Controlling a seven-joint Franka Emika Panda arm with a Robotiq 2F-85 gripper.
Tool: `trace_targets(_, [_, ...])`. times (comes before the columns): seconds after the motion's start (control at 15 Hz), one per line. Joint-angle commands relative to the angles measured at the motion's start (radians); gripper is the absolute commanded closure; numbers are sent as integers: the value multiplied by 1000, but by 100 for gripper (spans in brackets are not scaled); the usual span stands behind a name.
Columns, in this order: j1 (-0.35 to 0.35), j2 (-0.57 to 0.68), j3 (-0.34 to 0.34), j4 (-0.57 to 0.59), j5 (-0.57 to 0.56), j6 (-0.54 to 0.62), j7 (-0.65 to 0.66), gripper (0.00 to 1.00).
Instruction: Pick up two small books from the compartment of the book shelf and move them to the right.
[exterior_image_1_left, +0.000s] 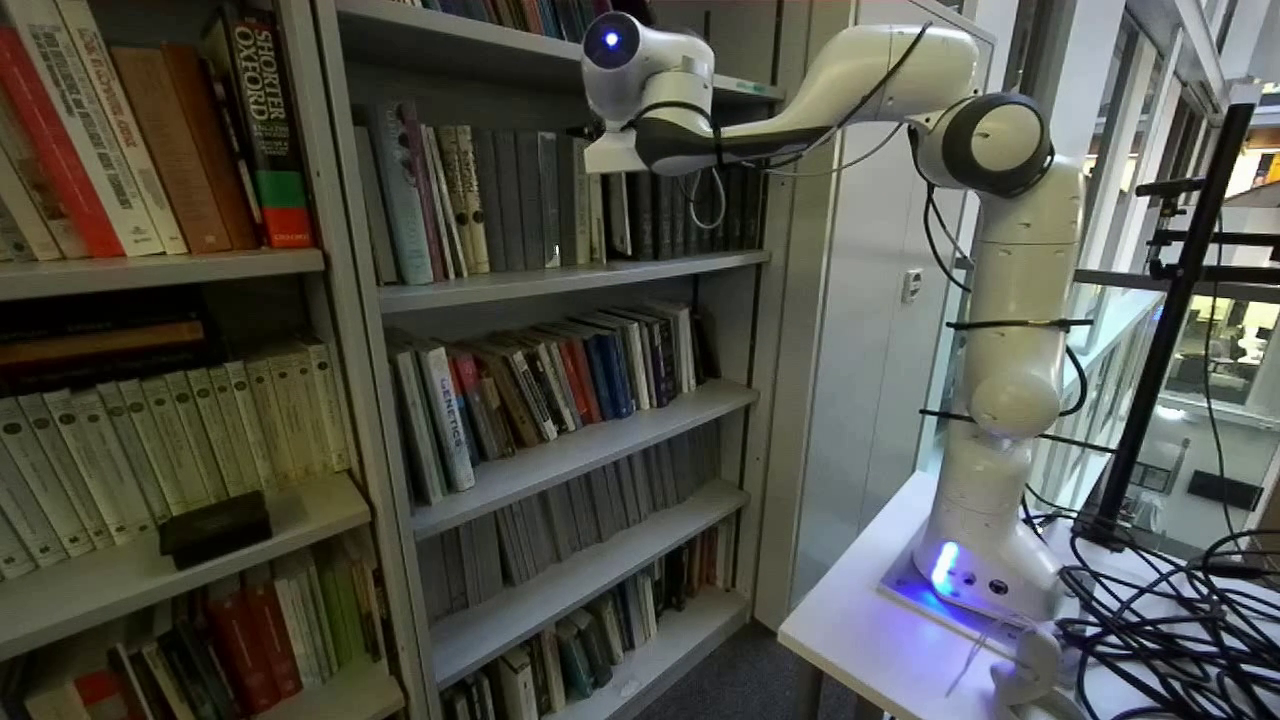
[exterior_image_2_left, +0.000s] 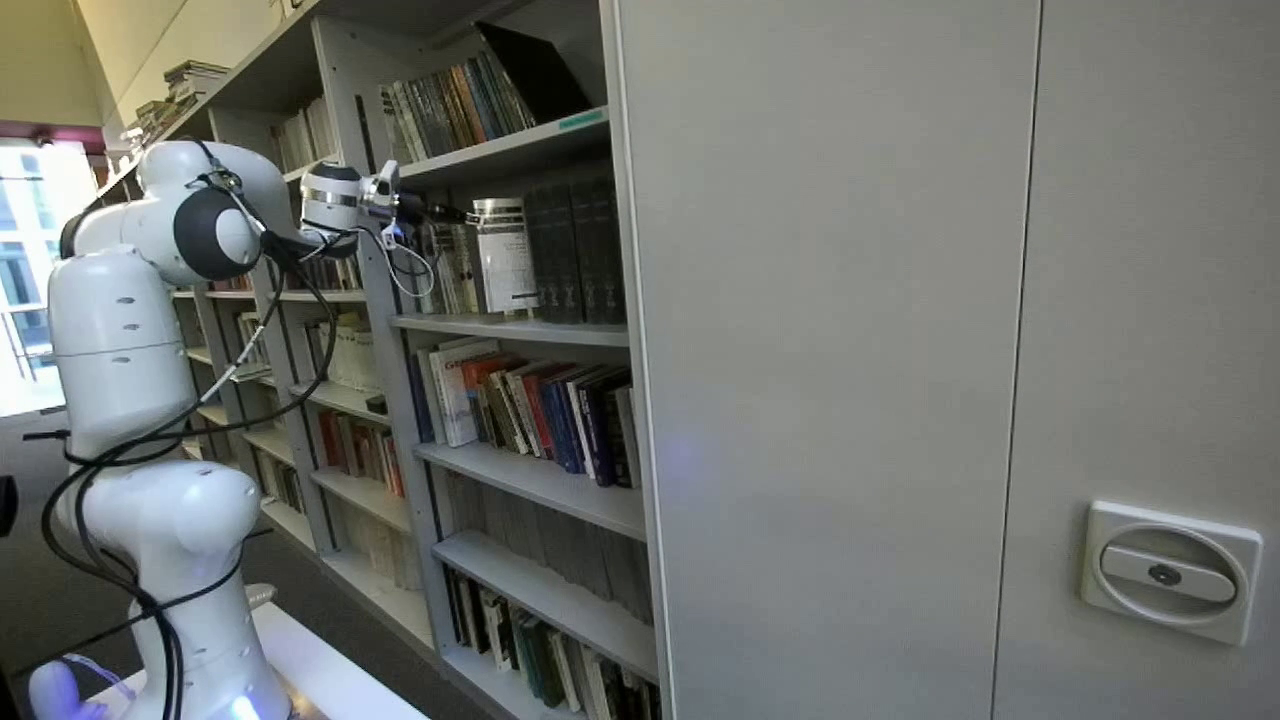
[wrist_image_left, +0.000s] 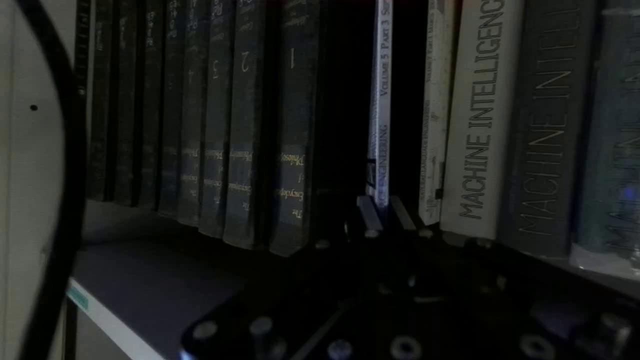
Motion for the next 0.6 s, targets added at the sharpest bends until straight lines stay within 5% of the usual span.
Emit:
trace_targets(0.0, [-6, 45, -9, 84, -28, -103, -6, 98])
trace_targets(0.53, [4, 133, -27, 202, -1, -220, 7, 98])
